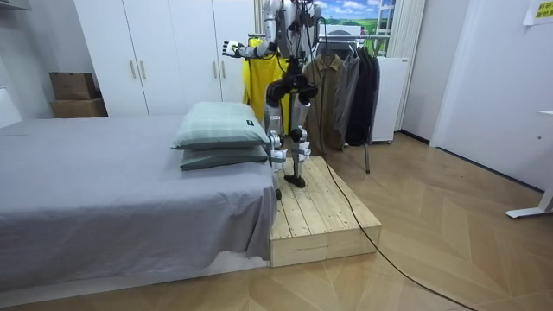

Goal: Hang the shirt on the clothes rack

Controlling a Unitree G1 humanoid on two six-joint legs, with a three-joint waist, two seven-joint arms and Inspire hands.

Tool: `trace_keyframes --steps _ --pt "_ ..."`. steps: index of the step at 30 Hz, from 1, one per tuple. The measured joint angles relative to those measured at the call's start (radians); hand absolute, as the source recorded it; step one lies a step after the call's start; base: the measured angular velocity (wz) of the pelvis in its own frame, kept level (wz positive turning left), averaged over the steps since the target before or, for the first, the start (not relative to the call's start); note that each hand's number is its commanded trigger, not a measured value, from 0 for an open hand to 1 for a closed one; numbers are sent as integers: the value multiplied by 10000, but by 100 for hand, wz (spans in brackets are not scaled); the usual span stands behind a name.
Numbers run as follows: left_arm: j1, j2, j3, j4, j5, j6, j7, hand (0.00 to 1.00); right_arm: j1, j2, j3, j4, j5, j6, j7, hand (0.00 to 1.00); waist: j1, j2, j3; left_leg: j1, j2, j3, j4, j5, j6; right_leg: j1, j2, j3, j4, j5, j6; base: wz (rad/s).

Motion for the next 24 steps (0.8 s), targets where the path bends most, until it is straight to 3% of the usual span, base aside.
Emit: trace_keyframes --steps 15,24 --pt "-165 16 70 -255 -357 125 -426 0 70 20 -37 1305 -2506 -624 -275 100 -40 -20 -32 341 -13 -141 -16 -2 4 540 13 190 -333 14 -5 -3" --pt "-274 43 84 -393 -369 120 -475 0 172 109 -21 1929 -2699 -1203 -685 100 -54 -31 -36 596 18 255 -82 -1 6 823 25 254 -627 3 12 -4"
